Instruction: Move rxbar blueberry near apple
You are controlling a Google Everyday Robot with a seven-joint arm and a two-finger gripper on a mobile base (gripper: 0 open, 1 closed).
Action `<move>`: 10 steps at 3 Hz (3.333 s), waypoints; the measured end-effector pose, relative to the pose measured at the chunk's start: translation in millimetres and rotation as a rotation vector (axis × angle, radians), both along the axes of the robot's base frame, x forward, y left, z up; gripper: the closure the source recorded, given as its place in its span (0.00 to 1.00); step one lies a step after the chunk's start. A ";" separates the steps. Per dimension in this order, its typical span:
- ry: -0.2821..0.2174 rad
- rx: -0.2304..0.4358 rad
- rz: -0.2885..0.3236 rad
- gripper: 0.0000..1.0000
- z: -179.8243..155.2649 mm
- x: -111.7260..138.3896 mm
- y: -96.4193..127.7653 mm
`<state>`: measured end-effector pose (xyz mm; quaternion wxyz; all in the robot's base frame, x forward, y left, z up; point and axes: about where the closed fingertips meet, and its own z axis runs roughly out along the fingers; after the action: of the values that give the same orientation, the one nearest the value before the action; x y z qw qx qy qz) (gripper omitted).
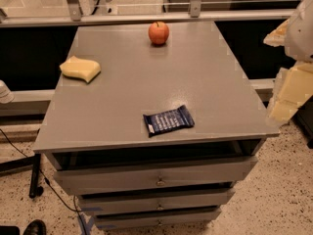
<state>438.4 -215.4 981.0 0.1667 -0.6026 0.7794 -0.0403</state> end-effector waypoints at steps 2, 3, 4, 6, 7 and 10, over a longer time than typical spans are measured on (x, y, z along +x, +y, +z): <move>-0.019 0.059 0.015 0.00 -10.9 11.4 10.9; -0.012 0.200 0.030 0.00 -39.0 33.8 33.1; 0.027 0.340 0.057 0.00 -68.1 44.7 67.8; 0.058 0.493 0.126 0.00 -116.5 54.8 124.5; 0.039 0.524 0.156 0.00 -131.0 63.6 140.2; 0.022 0.560 0.164 0.44 -156.4 71.7 154.2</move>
Offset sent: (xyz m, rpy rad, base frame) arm 0.0376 0.0338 -0.0393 0.1953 -0.0445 0.0500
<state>510.1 -61.2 824.6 0.3209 -0.5946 0.7106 0.1964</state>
